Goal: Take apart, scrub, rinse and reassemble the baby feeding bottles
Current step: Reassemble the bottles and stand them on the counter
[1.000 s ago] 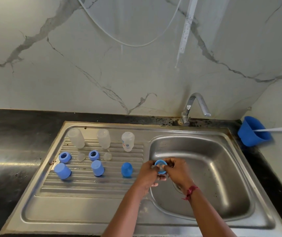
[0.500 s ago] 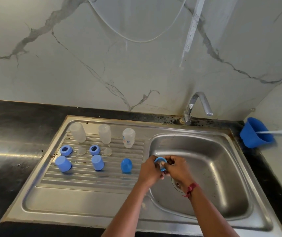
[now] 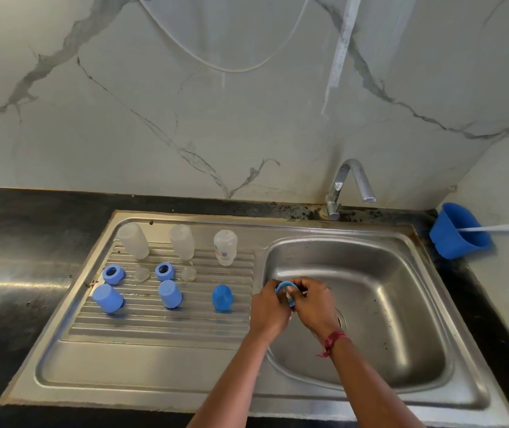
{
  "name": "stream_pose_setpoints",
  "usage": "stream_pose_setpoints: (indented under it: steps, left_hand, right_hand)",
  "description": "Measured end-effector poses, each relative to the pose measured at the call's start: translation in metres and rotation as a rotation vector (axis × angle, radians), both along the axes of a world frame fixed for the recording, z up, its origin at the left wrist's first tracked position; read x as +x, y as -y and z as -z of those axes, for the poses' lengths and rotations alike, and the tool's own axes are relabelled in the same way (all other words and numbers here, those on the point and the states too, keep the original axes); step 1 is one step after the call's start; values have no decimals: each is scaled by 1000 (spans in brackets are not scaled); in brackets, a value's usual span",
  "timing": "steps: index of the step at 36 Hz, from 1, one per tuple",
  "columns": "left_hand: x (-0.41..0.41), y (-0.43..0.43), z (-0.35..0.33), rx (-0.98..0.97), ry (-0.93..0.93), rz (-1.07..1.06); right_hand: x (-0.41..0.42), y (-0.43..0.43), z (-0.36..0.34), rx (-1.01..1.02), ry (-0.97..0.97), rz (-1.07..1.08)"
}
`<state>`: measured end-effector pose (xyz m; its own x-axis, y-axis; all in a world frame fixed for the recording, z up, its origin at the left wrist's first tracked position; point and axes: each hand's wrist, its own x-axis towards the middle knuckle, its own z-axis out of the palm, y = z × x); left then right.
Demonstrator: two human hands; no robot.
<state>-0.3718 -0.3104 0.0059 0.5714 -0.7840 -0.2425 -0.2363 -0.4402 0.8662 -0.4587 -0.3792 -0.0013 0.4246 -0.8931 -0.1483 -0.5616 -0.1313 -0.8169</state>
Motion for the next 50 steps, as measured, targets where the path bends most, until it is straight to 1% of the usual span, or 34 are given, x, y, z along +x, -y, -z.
stream_pose_setpoints:
  steps: [2,5,8,11,15,18,21,26,30,35,40,46,50]
  left_hand:
    - [0,2,4,11,-93,1]
    - [3,2,1,19,-182,1]
    - [7,-1,-4,7,-351,-2]
    - [9,-5,-3,10,-438,-35]
    - [10,-6,-2,-6,-521,-138]
    - [10,-6,-5,-32,-614,-186]
    - [8,-8,-6,-26,-665,-194]
    - [9,-10,-5,19,-600,-167]
    - [14,-12,-9,-16,-618,-180]
    - [19,-20,-12,-161,-635,-51]
    - [21,-21,-6,-252,-637,-105]
    - [25,-11,-2,-329,-634,-159]
    - [25,-4,-1,-329,-600,-180]
  right_hand:
    - [-4,5,-1,118,59,-8]
    - [-10,6,-10,329,187,-5]
    - [-13,5,-15,461,291,-14]
    - [-16,4,-14,526,364,-7]
    - [-20,0,-12,526,312,-56]
    - [-19,-6,-10,537,344,-94]
    - [-17,-13,-9,517,395,-69]
    - [-12,-14,-9,461,423,44]
    - [-10,-14,-12,353,351,29]
    - [-4,-18,-13,154,188,-8]
    - [4,-23,-15,9,48,-12]
    - [18,-24,-18,-111,35,59]
    - [22,-23,-18,-152,33,103]
